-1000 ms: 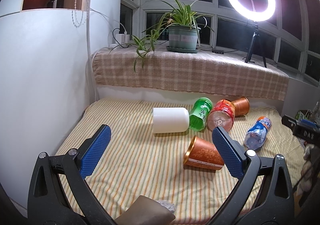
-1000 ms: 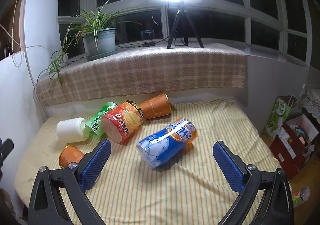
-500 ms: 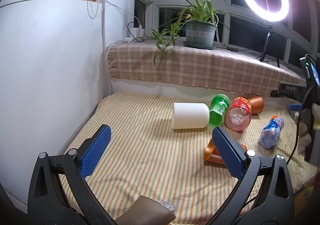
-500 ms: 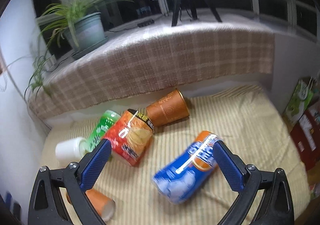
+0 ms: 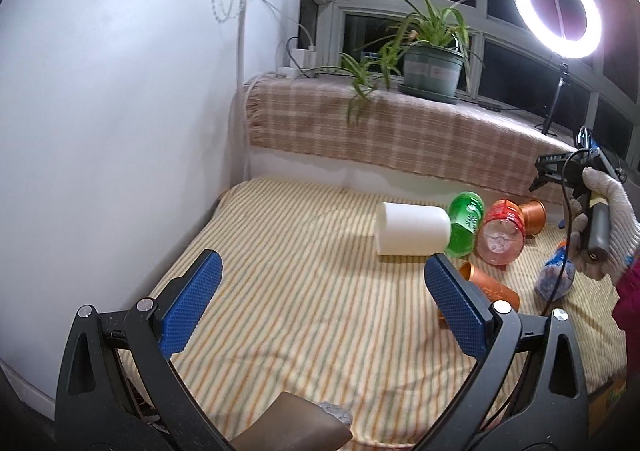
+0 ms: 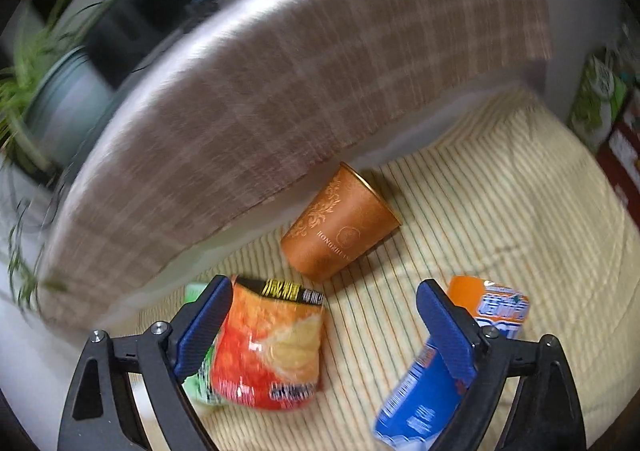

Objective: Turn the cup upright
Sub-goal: 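Move the right tool toward the lying orange-brown paper cup, then close the right gripper around the orange-brown cup's body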

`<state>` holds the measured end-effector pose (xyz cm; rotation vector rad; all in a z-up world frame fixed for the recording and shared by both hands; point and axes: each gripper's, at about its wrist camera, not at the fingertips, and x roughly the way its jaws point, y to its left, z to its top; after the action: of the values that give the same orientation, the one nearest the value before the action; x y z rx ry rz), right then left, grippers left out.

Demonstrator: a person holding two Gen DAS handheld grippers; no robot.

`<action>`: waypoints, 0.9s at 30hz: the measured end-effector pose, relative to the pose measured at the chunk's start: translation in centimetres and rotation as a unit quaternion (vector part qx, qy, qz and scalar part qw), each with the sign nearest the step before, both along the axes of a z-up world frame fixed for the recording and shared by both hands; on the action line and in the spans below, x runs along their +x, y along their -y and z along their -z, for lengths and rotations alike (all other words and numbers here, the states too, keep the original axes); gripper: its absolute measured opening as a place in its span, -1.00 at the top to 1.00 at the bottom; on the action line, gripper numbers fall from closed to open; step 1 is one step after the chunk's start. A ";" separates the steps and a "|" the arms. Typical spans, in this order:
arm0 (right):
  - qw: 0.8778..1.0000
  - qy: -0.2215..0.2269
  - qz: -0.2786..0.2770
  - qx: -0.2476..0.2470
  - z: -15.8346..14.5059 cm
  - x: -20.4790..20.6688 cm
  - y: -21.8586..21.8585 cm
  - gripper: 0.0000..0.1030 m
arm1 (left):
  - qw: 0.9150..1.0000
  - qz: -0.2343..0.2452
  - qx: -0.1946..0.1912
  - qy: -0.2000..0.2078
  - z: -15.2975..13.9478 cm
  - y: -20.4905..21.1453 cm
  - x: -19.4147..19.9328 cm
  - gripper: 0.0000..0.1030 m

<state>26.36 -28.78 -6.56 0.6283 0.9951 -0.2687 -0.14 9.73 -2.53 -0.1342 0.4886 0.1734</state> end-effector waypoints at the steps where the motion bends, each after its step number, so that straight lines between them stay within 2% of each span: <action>1: 1.000 -0.008 0.010 0.006 0.4 0.5 0.2 -0.76 | 1.000 -0.004 -0.001 0.000 0.0 -0.3 -0.1 -0.99; 16: 0.996 -0.049 0.073 0.024 3.3 4.8 2.6 -0.62 | 0.999 -0.048 -0.004 -0.004 0.5 -4.4 -1.2 -0.99; 23: 0.993 -0.059 0.095 0.042 5.3 6.4 5.4 -0.60 | 0.998 -0.058 0.000 -0.008 0.6 -4.9 -1.3 -0.99; 27: 0.991 -0.057 0.103 0.064 7.4 7.4 8.1 -0.60 | 0.998 -0.061 0.003 -0.008 0.5 -4.9 -1.5 -0.99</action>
<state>33.72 -36.86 -13.95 0.8429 1.0630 -0.4292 -1.65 14.68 -3.00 -0.1567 0.4964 0.2959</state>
